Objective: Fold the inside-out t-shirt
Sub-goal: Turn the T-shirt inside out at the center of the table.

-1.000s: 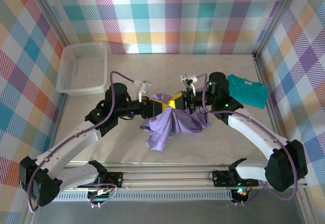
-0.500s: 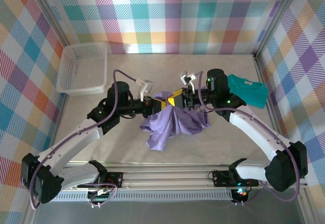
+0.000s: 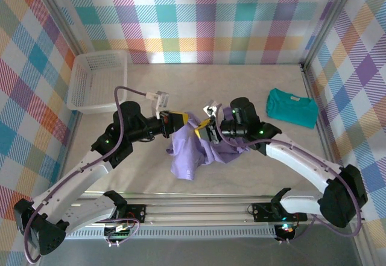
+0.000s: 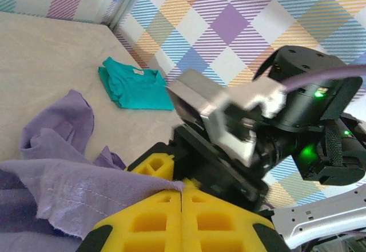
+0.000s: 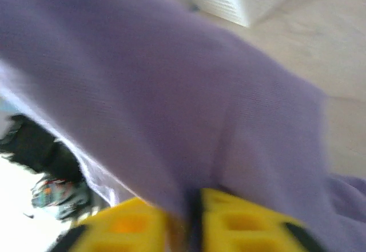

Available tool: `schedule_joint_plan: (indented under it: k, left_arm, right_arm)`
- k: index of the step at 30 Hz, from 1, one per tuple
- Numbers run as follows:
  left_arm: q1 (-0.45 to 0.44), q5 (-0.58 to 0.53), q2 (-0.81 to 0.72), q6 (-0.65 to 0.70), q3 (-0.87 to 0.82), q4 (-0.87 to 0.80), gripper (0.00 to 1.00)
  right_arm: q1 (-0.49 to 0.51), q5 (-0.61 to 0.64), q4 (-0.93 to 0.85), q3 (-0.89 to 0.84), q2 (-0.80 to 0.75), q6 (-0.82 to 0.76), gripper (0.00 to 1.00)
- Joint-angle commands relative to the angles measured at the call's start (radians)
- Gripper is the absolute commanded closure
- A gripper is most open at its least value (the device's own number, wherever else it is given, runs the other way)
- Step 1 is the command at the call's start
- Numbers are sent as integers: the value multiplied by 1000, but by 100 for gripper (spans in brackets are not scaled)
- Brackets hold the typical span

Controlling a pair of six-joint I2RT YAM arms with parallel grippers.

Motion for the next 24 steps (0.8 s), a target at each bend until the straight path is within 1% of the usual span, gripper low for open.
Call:
schedule_joint_plan:
  k: [1,2,3,6,9,10,11,13,14,16,18,19,21,24]
  left_arm:
    - [-5,-32,-78,45,-16,-2,100]
    - [-6,-17,-95,61,-30,7,100]
    - [-10,11,-100,70,-43,25,100]
    - [-51,121,-58,86,-67,69,100]
    - [-102,214,17,122,-41,38,94]
    - [-106,235,30,135,-24,18,90]
    - [-107,231,32,143,-13,-5,86]
    - [-107,195,12,163,-2,-31,80]
    - [-107,177,-8,174,-1,-39,75]
    - [-105,124,-45,195,-4,-56,65]
    - [-104,46,-83,206,-16,-74,56]
    - [-101,-13,-100,201,-24,-86,51]
    - [-97,-172,-120,190,-36,-127,44]
    - [-95,-426,-87,196,-12,-230,37]
  right_arm:
    - [-2,304,-133,82,20,11,100]
    - [-2,329,-149,90,20,20,100]
    - [-2,315,-123,86,16,23,100]
    - [-4,225,75,25,-15,65,100]
    - [-30,145,220,-7,-23,78,100]
    - [-44,100,263,-20,-24,78,100]
    - [-62,59,292,-28,-21,77,100]
    - [-98,-34,306,-29,-11,72,100]
    - [-115,-80,315,-33,-8,73,100]
    - [-145,-141,355,-48,-10,95,100]
    - [-174,-178,383,-54,-14,140,100]
    - [-186,-195,392,-54,-15,163,100]
    - [-204,-220,405,-49,-17,210,100]
    - [-222,-281,413,-33,-3,272,100]
